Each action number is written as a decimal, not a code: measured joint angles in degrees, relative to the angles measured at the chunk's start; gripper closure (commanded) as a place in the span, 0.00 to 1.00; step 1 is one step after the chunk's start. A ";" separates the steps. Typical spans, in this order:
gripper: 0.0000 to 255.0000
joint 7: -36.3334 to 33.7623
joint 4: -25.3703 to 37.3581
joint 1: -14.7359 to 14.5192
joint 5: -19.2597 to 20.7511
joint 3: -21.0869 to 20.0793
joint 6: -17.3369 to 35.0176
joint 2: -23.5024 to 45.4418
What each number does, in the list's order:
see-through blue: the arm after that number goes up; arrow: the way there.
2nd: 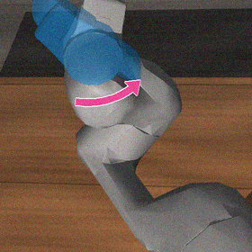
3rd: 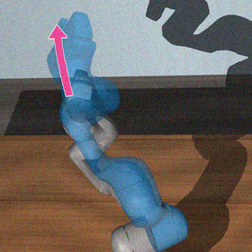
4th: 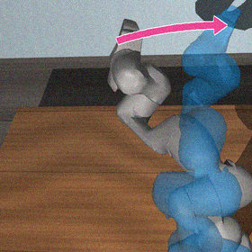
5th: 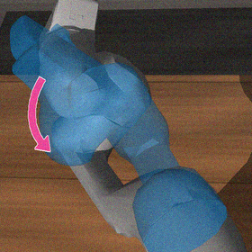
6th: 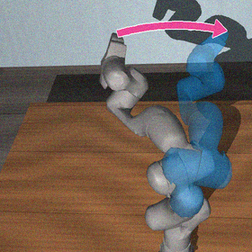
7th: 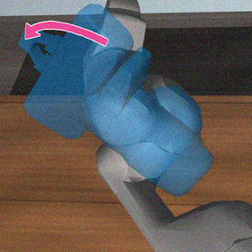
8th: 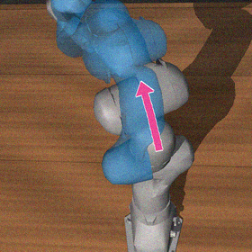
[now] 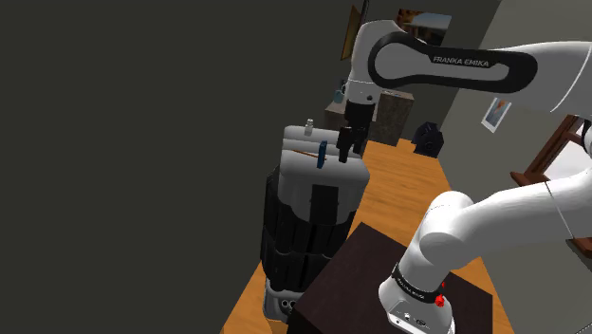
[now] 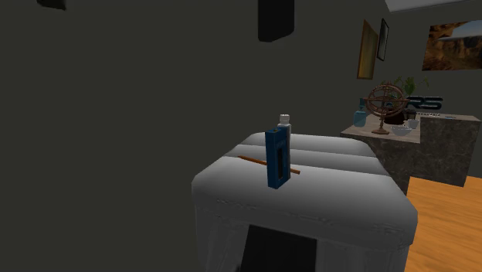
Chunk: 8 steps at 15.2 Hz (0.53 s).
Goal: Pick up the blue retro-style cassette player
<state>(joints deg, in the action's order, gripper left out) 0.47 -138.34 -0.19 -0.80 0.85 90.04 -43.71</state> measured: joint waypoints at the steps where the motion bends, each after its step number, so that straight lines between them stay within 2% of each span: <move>1: 0.00 0.00 0.00 0.00 0.00 0.00 0.00 0.00; 8: 0.00 6.42 2.87 1.84 3.87 5.13 6.38 9.02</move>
<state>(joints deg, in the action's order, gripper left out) 6.88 -135.48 1.65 3.06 5.99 96.41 -34.69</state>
